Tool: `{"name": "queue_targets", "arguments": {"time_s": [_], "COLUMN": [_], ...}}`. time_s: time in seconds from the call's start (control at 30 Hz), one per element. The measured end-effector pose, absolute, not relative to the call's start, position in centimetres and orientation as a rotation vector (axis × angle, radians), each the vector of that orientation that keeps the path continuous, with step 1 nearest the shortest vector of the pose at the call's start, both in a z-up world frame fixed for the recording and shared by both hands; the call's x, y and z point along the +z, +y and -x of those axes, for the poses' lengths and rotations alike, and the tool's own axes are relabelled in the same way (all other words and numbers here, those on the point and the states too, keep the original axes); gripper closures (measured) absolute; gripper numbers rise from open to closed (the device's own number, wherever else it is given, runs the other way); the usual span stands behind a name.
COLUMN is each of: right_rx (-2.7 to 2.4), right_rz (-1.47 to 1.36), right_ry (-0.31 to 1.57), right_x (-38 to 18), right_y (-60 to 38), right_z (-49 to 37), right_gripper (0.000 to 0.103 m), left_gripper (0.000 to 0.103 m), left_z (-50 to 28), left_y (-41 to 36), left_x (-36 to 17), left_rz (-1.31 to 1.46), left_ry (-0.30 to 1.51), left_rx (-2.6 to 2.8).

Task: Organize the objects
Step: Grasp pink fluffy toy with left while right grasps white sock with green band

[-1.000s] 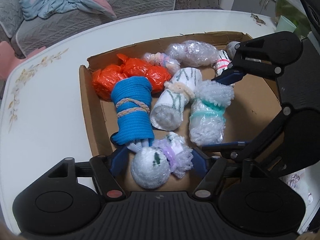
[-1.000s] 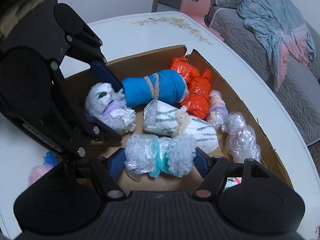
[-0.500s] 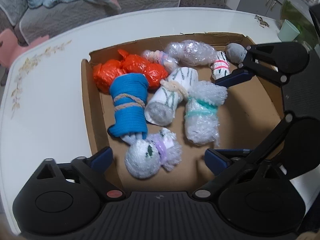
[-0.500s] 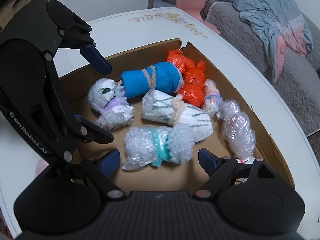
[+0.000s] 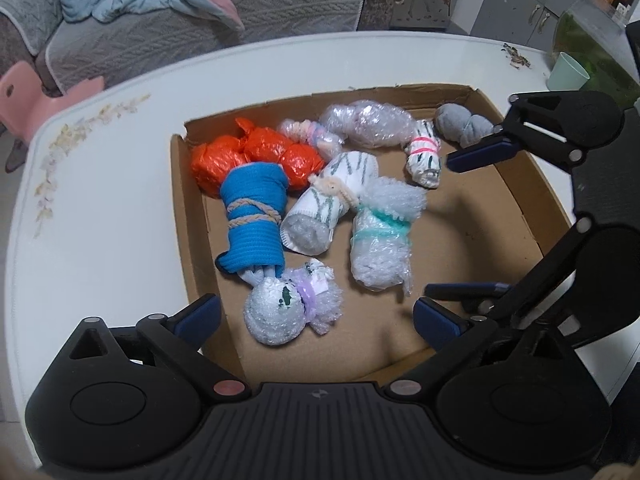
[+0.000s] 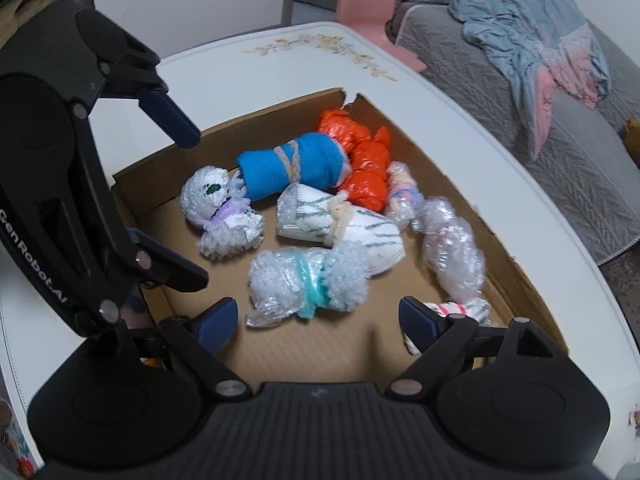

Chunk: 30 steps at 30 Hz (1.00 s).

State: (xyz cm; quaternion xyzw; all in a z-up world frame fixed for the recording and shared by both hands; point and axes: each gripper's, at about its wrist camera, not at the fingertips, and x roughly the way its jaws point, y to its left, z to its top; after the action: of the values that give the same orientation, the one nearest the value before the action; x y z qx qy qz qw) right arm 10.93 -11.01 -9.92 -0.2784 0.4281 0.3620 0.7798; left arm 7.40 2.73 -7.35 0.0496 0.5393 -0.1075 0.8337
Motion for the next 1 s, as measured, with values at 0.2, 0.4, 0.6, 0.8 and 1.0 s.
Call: {"name": "queue_targets", "arguments": {"time_s": [0.2,0.4,0.6,0.8,1.0], "right_rx": [0.728,0.657,0.588,0.505,0.436], "right_rz": [0.527,0.444,0.366,0.323,0.319], "right_ry": [0.896,0.862,0.890,0.908,0.891], "right_x": [-7.4,-5.3,-7.4,-11.6,-14.2], "right_y": [-13.0,-16.2,-18.9,-19.3,-18.7], "right_z": [-9.3,-4.1,1.8,4.4,5.4], "right_gripper": [0.017,0.012,0.010,0.012,0.018], "left_gripper": [0.000,0.000,0.000,0.000,0.000], "left_z": [-4.8,0.4,5.6,7.2,5.7], "left_y": [3.0,2.0,0.4,-0.4,1.4], "left_x": [-5.0,-3.6,-5.2,-7.6,-8.5], "left_rz": [-0.077,-0.097,-0.112,-0.094,0.091], "left_ry": [1.104,1.073,1.113,1.140,1.145], "left_rx": [-0.194,-0.198,-0.213,-0.180,-0.114]}}
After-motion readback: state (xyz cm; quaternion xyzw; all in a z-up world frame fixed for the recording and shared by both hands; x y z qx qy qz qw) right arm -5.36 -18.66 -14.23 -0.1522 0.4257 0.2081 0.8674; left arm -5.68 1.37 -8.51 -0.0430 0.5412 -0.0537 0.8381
